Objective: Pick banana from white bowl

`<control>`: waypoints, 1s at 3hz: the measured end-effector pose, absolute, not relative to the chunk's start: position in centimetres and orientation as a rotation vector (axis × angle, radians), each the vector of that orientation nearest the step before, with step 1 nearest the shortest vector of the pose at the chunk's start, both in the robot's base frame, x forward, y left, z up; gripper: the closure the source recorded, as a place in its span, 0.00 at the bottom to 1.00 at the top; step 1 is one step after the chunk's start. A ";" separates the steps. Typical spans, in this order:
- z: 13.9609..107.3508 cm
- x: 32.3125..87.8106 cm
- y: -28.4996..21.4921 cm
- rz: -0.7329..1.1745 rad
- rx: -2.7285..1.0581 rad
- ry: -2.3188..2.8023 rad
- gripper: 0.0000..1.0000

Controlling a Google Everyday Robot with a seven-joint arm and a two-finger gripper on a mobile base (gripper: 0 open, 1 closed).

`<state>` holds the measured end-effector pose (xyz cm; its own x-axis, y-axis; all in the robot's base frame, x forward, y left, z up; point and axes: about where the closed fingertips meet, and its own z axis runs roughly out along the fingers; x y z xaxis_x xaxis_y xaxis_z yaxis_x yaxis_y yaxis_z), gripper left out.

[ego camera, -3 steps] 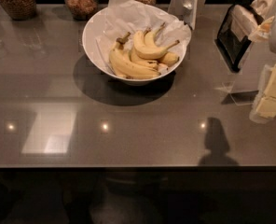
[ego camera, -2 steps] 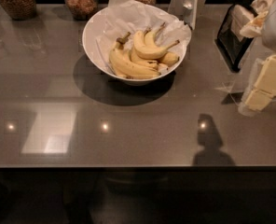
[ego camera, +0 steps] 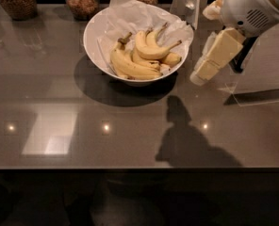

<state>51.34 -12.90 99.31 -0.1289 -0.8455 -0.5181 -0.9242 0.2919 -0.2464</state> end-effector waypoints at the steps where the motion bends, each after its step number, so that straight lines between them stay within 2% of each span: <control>1: 99.4 55.0 -9.6 0.210 -1.525 1.956 0.00; 2: 98.7 59.0 -6.9 0.201 -1.494 1.918 0.00; 3: 98.7 59.0 -6.9 0.200 -1.494 1.918 0.00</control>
Offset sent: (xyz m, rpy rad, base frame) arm 0.1241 0.0873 -0.0143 0.1175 -0.1121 -0.0284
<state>58.97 -6.85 98.74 -0.1018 -0.7961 -0.5966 -0.9022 0.3266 -0.2818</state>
